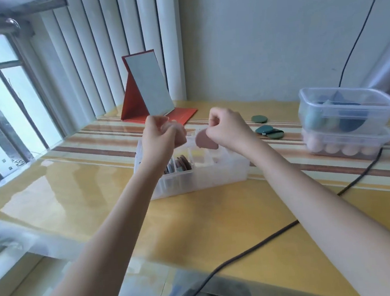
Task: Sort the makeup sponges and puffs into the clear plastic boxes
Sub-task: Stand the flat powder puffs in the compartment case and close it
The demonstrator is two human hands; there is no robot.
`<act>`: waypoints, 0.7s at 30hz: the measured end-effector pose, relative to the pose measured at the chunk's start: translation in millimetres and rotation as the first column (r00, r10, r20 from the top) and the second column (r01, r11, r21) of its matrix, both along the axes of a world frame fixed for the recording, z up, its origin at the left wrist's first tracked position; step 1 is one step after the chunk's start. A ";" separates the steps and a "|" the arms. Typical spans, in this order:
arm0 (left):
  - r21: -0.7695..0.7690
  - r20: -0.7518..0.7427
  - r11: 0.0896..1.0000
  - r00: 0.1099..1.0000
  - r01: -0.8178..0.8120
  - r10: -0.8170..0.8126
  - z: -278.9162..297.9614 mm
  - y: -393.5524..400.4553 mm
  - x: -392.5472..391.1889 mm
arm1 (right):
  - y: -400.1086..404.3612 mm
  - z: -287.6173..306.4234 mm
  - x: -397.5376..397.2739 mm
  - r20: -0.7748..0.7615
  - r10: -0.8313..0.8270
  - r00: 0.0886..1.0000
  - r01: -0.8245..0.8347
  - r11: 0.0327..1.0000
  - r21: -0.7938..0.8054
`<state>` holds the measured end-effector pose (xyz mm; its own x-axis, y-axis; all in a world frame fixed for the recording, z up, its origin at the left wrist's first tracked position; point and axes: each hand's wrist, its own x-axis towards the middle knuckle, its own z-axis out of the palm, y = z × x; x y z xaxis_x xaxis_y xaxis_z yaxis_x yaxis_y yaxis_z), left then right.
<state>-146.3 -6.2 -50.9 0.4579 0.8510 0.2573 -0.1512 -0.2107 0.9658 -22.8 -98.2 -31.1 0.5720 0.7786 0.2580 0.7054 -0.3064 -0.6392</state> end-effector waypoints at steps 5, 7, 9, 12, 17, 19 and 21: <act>0.123 -0.007 0.992 0.999 -0.039 0.041 4.6 1.2 14.1 | 9.7 -1.7 -13.8 0.111 -0.108 0.988 0.126 0.978 -0.168; 0.175 -0.041 0.984 0.998 -0.046 0.054 -2.3 3.1 17.7 | 11.4 -2.9 -14.3 0.074 -0.107 0.991 0.113 0.991 -0.078; 0.182 -0.035 0.983 0.998 -0.039 0.046 -5.9 6.0 20.2 | 13.6 -3.1 -13.0 0.011 -0.077 0.997 0.078 0.997 -0.030; 0.188 -0.025 0.981 0.999 -0.036 0.041 -9.1 11.0 22.5 | 14.4 -1.7 -13.7 -0.065 -0.023 0.998 0.014 0.990 -0.139; 0.263 -0.105 0.964 0.992 -0.037 0.067 -15.7 13.3 24.0 | 8.7 9.3 -7.6 -0.242 0.083 0.967 -0.158 0.936 -0.313; 0.281 -0.109 0.959 0.992 -0.028 0.061 -17.4 13.7 25.4 | 6.7 11.2 -6.8 -0.275 0.127 0.953 -0.217 0.920 -0.325; 0.353 -0.135 0.934 0.986 -0.047 0.101 -18.4 14.7 26.9 | 5.8 10.4 -7.4 -0.240 0.177 0.954 -0.253 0.907 -0.337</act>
<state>-119.4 8.5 -69.3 0.4526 0.7531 0.4774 0.0166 -0.5424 0.8399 -30.1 -92.4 -20.6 0.3893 0.9062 -0.1650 0.6502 -0.3973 -0.6476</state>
